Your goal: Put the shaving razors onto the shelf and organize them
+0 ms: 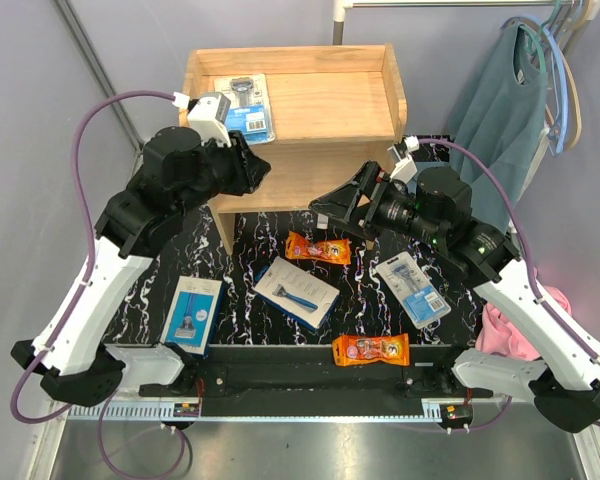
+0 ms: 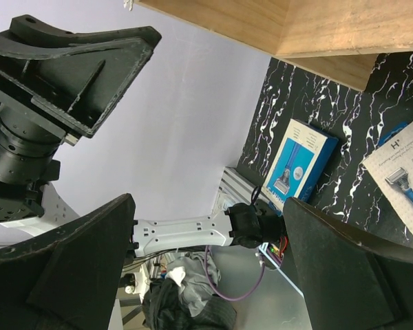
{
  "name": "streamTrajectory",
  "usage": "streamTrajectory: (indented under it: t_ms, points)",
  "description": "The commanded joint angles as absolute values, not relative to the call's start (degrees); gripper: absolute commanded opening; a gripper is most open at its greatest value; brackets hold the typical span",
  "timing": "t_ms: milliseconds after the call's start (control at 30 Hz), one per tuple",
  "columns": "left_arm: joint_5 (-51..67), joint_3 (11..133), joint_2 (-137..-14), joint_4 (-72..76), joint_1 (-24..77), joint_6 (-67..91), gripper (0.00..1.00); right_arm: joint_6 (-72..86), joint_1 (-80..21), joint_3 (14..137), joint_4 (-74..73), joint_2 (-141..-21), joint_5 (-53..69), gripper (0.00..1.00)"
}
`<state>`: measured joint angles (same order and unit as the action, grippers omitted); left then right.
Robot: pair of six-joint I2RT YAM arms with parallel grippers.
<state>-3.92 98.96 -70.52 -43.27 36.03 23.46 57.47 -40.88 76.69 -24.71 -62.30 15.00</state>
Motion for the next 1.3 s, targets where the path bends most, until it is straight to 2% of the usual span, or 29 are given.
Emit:
streamTrajectory:
  t_ms: [0, 667, 867, 1100, 1267]
  points:
    - [-2.3, 99.8, -71.5, -40.9, 36.3, 21.3, 0.34, 57.7, -41.0, 76.5, -22.1, -60.9, 13.2, 1.00]
    - [-13.2, 104.3, -75.2, -43.1, 33.8, 16.0, 0.35, 57.1, -40.9, 76.3, -23.1, -59.7, 12.8, 1.00]
    - [-12.9, 105.0, -75.1, -43.2, 32.1, 14.6, 0.36, 57.0, -40.9, 75.9, -23.6, -59.7, 12.9, 1.00]
    - [-7.3, 104.2, -74.2, -43.2, 31.9, 14.6, 0.36, 56.8, -40.9, 75.8, -23.7, -59.2, 12.8, 1.00]
    - [-2.4, 99.8, -71.4, -43.0, 31.9, 15.8, 0.47, 55.7, -40.9, 76.0, -25.2, -59.6, 12.7, 1.00]
